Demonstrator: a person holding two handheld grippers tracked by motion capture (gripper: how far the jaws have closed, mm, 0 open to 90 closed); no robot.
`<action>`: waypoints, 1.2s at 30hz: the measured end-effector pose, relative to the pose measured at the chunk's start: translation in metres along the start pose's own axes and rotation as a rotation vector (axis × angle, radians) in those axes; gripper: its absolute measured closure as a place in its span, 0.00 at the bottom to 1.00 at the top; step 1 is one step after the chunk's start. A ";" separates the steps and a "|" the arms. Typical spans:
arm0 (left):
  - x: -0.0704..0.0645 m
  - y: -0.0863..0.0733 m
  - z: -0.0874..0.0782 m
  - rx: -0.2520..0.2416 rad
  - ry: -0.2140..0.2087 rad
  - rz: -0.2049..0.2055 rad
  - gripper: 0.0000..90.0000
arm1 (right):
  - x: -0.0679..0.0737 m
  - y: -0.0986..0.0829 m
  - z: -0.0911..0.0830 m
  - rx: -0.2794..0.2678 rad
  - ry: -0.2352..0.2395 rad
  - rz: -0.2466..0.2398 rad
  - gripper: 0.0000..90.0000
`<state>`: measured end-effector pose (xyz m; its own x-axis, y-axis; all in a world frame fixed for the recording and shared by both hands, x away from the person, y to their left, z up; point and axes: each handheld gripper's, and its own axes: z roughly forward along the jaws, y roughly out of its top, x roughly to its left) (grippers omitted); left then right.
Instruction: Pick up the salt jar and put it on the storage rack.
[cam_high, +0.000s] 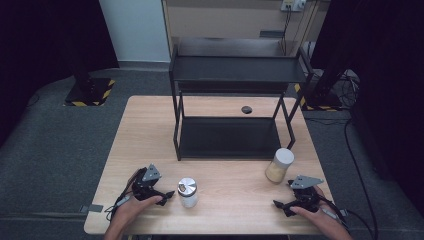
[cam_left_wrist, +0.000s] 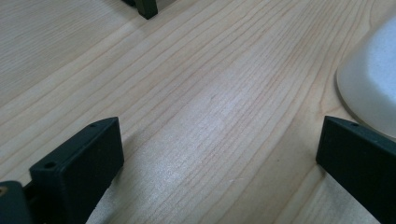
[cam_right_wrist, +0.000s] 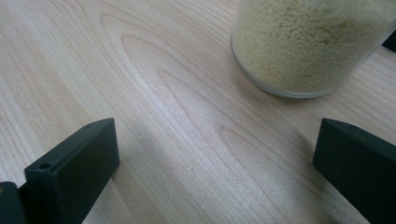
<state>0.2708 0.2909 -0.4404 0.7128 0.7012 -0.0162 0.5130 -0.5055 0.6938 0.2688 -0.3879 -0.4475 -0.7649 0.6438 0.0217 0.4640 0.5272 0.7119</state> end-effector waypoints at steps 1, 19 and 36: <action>0.000 0.000 0.000 0.001 -0.002 0.002 0.00 | 0.000 0.000 0.000 0.000 0.000 -0.001 0.01; 0.007 -0.018 -0.023 -0.066 -0.090 0.061 0.03 | 0.001 0.000 0.000 -0.001 -0.004 0.004 0.01; -0.003 0.000 -0.018 -0.091 -0.210 0.202 0.03 | 0.001 -0.001 -0.001 0.000 -0.004 0.007 0.01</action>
<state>0.2596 0.2977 -0.4270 0.8841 0.4671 -0.0130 0.3124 -0.5702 0.7597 0.2673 -0.3878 -0.4475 -0.7598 0.6498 0.0233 0.4689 0.5227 0.7120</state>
